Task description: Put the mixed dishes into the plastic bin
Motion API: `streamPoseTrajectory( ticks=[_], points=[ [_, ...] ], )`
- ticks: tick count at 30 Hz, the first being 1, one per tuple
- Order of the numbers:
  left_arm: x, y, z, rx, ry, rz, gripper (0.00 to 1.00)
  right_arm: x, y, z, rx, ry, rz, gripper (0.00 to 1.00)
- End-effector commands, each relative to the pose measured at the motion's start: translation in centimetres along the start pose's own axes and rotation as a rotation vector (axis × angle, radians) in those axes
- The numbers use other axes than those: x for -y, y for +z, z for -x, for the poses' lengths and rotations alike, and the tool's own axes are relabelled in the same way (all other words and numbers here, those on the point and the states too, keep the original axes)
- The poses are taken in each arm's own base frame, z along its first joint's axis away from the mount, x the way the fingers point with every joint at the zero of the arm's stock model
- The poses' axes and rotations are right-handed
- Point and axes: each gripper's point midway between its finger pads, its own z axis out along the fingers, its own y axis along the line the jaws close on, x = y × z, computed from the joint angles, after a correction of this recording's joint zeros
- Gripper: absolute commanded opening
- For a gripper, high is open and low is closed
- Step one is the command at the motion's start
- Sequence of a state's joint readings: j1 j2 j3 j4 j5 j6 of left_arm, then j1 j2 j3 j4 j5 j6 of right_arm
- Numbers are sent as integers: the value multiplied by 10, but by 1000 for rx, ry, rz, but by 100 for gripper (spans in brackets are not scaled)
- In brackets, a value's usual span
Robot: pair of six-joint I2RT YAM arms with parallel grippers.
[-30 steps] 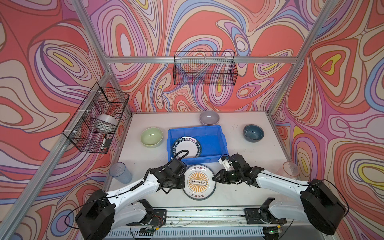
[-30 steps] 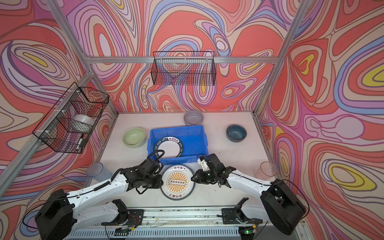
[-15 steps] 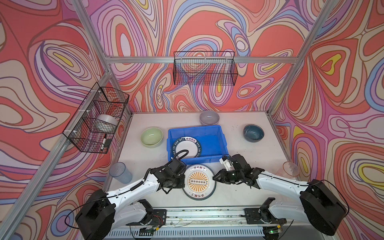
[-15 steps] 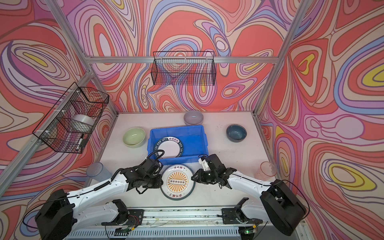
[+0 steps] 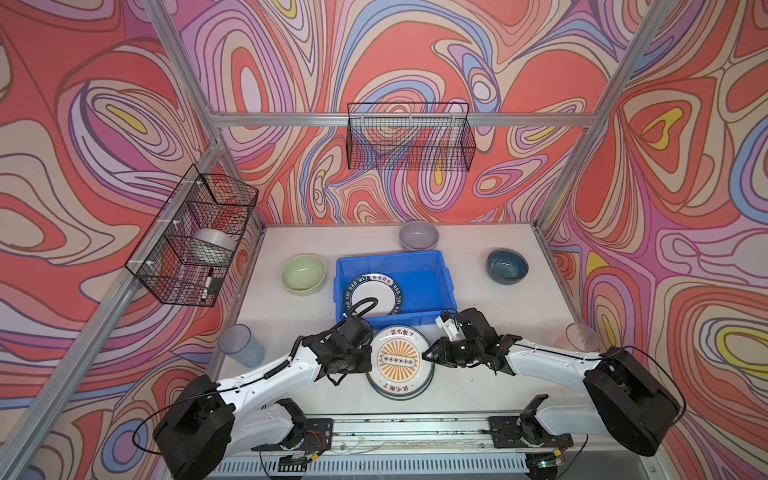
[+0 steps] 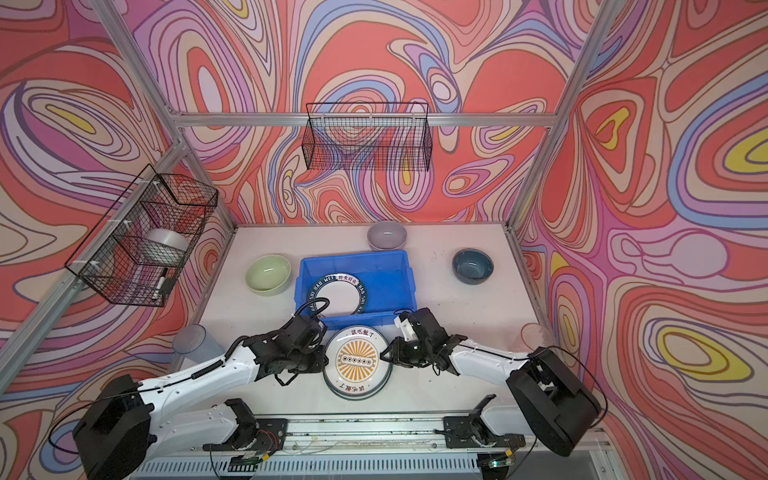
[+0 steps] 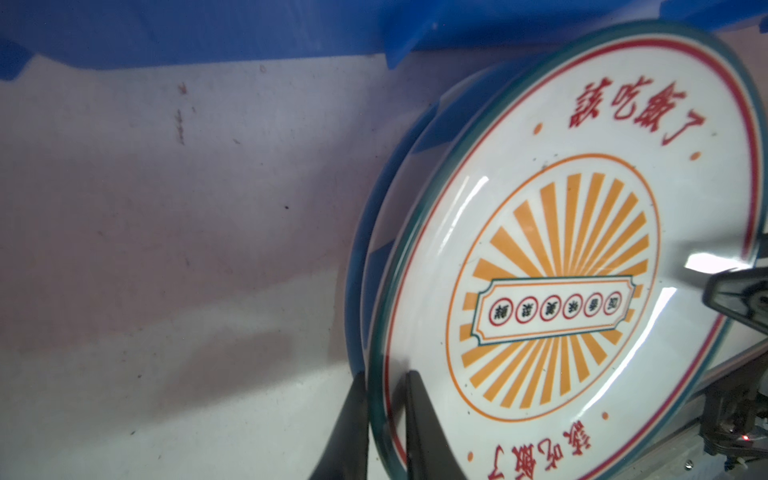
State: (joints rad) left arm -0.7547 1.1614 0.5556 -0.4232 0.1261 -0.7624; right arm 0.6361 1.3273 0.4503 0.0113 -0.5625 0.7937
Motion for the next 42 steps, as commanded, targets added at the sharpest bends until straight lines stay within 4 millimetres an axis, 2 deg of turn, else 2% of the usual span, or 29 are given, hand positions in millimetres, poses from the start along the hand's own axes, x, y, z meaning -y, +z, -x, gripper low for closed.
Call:
streamPoseTrajectory(
  ticks=[1,10,13,20,32,42],
  points=[
    [3,8,-15,-62,44,-8,17,-9,2,1,-2,-41,21,26],
    [9,-1,-6,-17,34,-26,22,-10,-4,4,20,-44,2,14],
    [10,-7,-3,6,28,-30,22,-10,-9,5,32,-44,-20,7],
    [11,-16,0,35,27,-39,27,-12,-22,5,53,-59,-51,0],
    [8,-38,4,64,31,-20,34,-12,-41,-2,66,-68,-90,0],
    [0,-52,7,90,12,26,38,-22,-57,-1,74,-82,-108,0]
  ],
)
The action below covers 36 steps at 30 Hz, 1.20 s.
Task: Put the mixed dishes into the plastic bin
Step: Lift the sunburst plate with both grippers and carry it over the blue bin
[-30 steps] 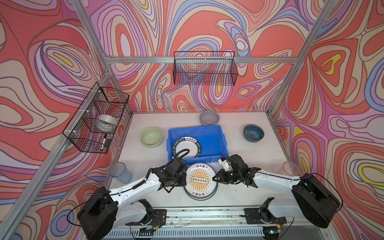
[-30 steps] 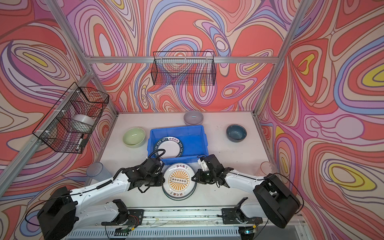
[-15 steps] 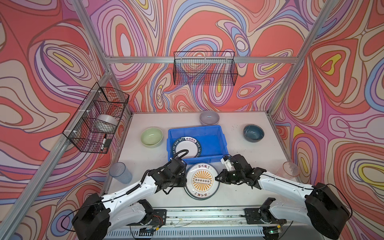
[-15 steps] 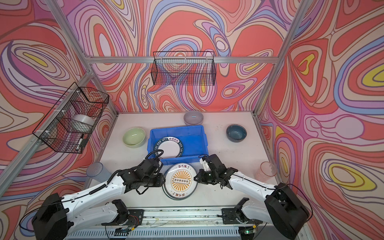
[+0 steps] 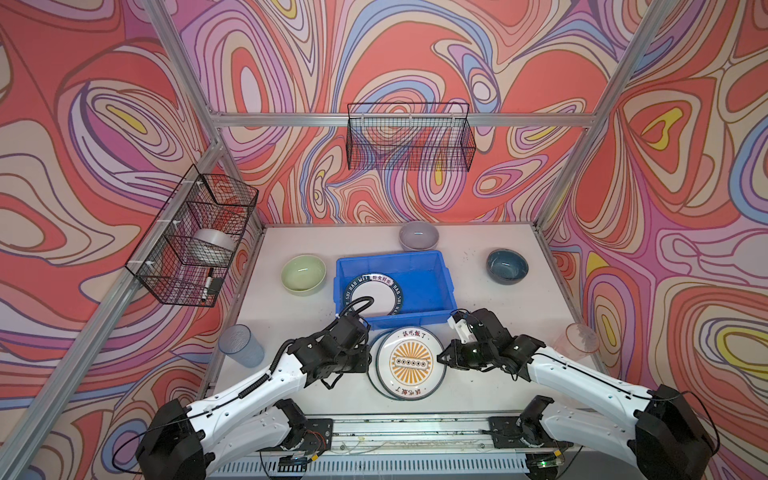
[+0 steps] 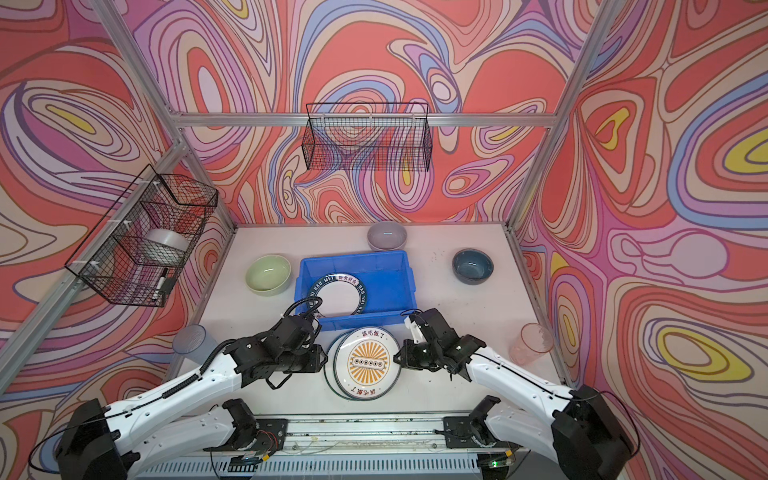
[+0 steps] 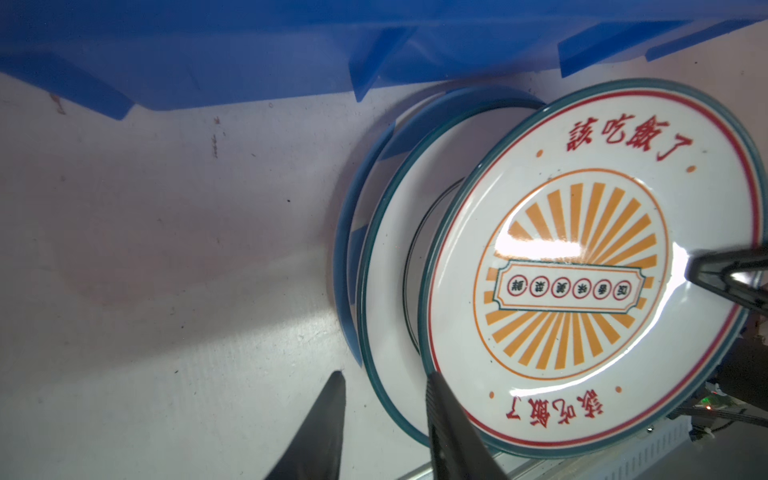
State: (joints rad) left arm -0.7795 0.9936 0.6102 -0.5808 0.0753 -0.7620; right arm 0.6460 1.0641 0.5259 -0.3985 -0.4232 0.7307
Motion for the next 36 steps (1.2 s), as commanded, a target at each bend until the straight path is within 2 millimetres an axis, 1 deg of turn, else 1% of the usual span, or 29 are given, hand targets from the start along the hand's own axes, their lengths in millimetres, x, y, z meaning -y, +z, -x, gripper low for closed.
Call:
streamPoseTrajectory(
  ticks=[1,4,5,8,11,13,15,17,21,23,25,27,30,33,36],
  points=[
    [-6,-14,4,21,-11,42,40,-20,-14,10,33,-46,35,0],
    [-6,-22,7,43,-15,42,53,-27,-25,13,45,-62,29,0],
    [-6,-25,9,56,-15,42,55,-30,-30,14,51,-68,27,0],
    [-10,-39,17,96,-9,67,59,-40,-46,20,75,-76,19,0],
    [-11,-53,25,120,4,85,60,-59,-66,30,121,-94,38,0],
    [-10,-61,32,134,5,83,60,-68,-78,38,155,-101,36,0],
    [-12,-68,39,147,-1,89,60,-71,-88,48,194,-105,4,0],
    [-18,-74,48,159,-16,100,60,-70,-97,63,251,-99,-51,0],
    [-24,-86,69,203,-45,85,59,-80,-98,88,309,-125,-82,0],
    [-27,-92,80,230,-56,98,58,-90,-98,103,337,-143,-77,0],
    [-33,-93,90,244,-66,118,58,-98,-96,118,366,-152,-80,0],
    [-41,-92,99,254,-88,146,56,-101,-94,134,406,-154,-98,0],
    [-50,-84,110,258,-118,162,51,-109,-88,155,460,-159,-94,0],
    [-56,-74,120,252,-132,163,48,-118,-77,174,487,-166,-83,0],
    [-59,-69,127,246,-130,172,47,-124,-64,192,491,-175,-81,0]
  ],
)
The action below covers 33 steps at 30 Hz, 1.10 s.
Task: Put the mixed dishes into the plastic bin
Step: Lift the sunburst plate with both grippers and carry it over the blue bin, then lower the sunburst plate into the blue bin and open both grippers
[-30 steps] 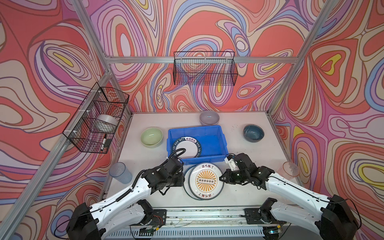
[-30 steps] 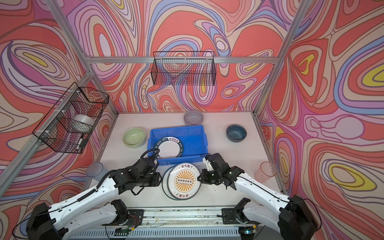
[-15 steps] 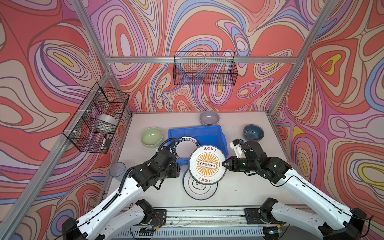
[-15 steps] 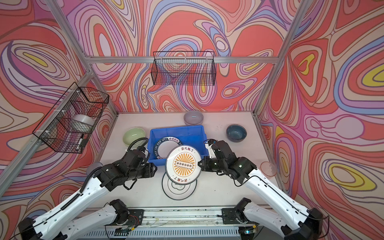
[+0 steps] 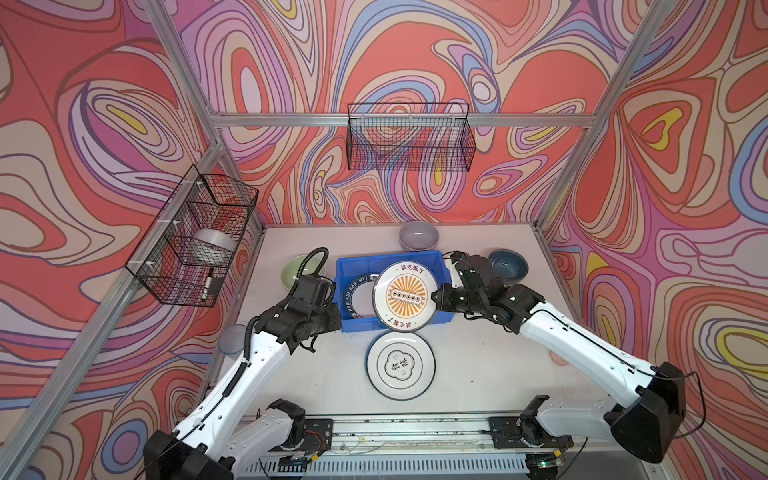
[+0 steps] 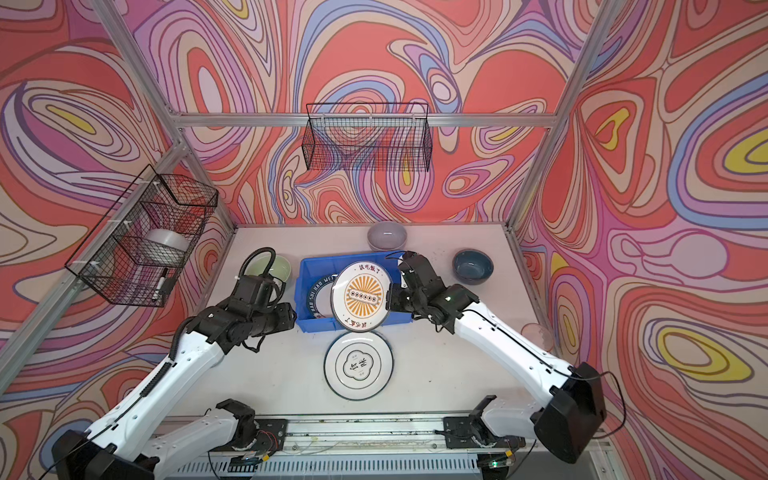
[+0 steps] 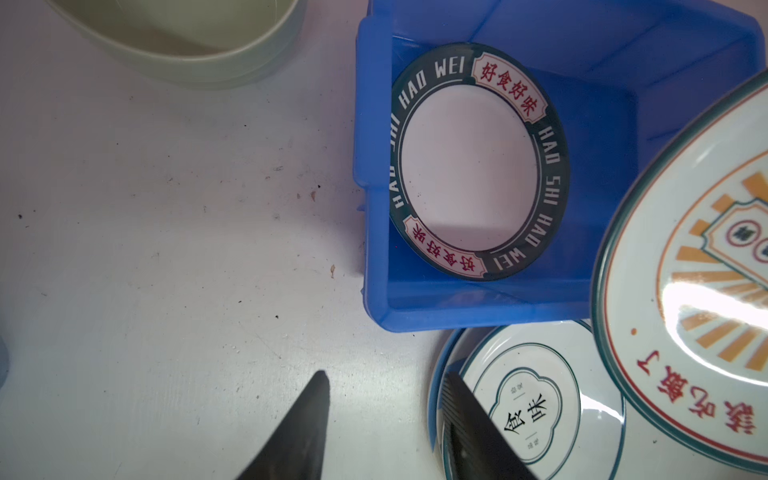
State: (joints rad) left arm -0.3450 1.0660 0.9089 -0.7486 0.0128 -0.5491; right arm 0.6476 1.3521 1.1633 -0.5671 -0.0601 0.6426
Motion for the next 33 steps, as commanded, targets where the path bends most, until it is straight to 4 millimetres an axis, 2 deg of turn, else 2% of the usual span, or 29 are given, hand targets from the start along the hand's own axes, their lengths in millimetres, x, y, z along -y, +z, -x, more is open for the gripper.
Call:
streamPoseTrajectory(
  ticks=[1,12,19,24,33],
  points=[
    [7,2,14,24,31,-20,47,-28,6,43,123,-20,77,0],
    [4,34,19,-23,27,-5,43,-29,69,57,61,-11,85,0],
    [-2,49,14,-62,18,7,42,-23,102,41,-5,7,95,0],
    [4,54,11,-76,19,-35,39,-14,125,25,-71,30,79,0],
    [4,64,3,-110,9,-42,37,-9,148,8,-131,57,90,0]
  ],
)
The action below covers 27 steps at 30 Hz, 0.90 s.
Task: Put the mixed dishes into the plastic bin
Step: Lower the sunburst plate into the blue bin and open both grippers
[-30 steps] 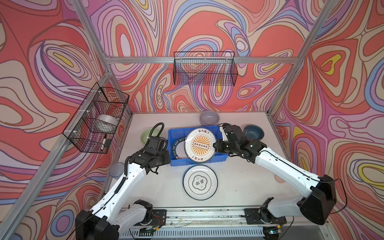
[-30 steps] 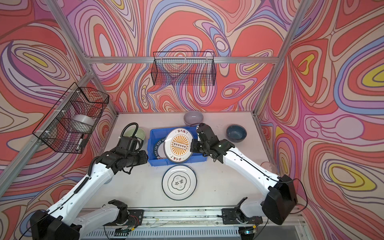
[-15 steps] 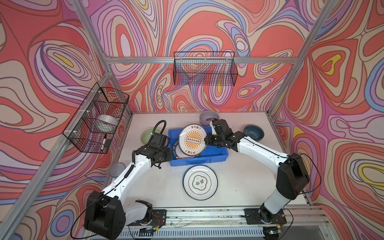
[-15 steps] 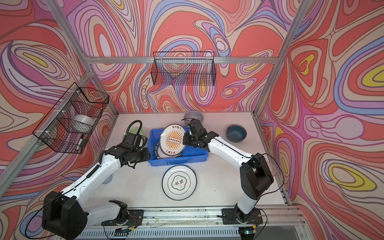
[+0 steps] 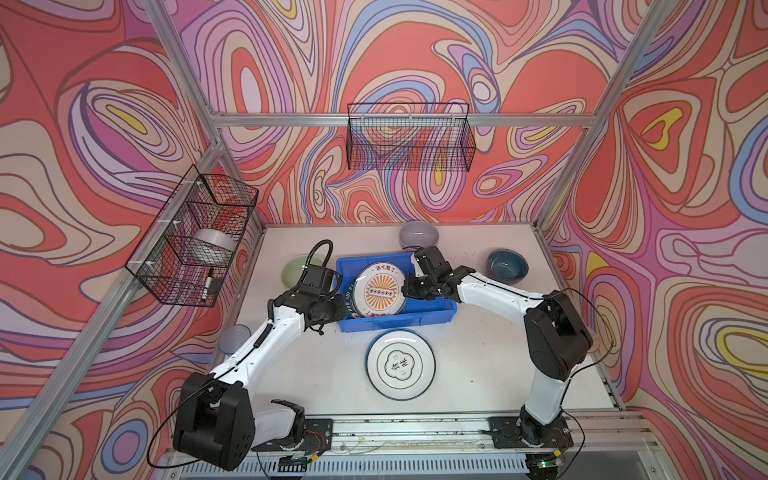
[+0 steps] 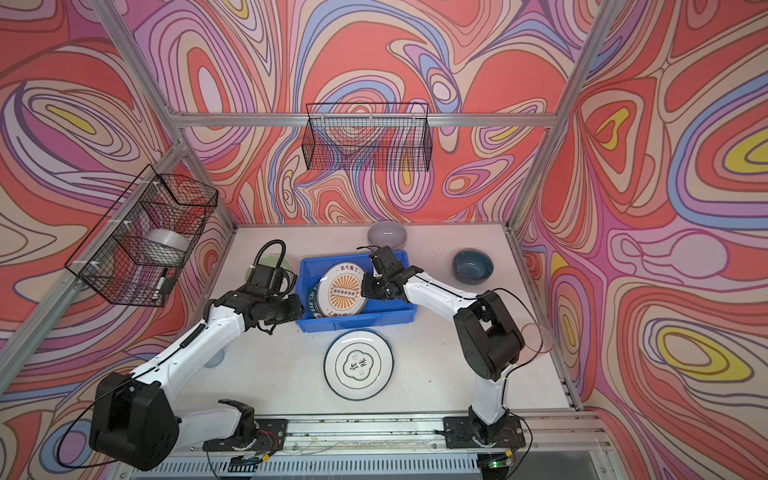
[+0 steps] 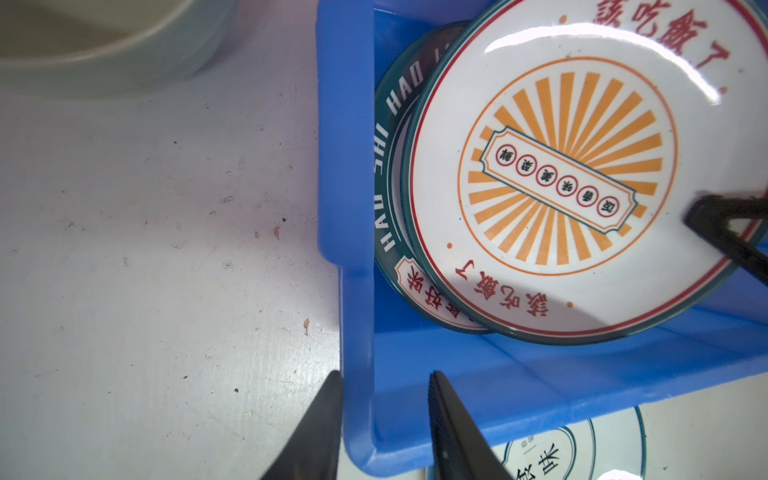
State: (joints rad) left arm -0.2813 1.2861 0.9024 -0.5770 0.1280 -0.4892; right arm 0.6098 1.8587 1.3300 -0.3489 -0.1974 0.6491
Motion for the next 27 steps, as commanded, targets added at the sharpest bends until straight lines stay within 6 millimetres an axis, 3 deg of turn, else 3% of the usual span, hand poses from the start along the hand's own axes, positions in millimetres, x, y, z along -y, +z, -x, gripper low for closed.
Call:
streamPoseTrajectory(
  ticks=[1,16,27],
  points=[
    [-3,9,-6,-28,4,3,36,-18,2,11,23,5,80,0],
    [-4,15,-10,-47,3,-1,34,-11,27,-4,-40,28,100,7],
    [-1,15,-10,-47,5,-17,33,-4,30,-7,-48,19,71,25]
  ],
)
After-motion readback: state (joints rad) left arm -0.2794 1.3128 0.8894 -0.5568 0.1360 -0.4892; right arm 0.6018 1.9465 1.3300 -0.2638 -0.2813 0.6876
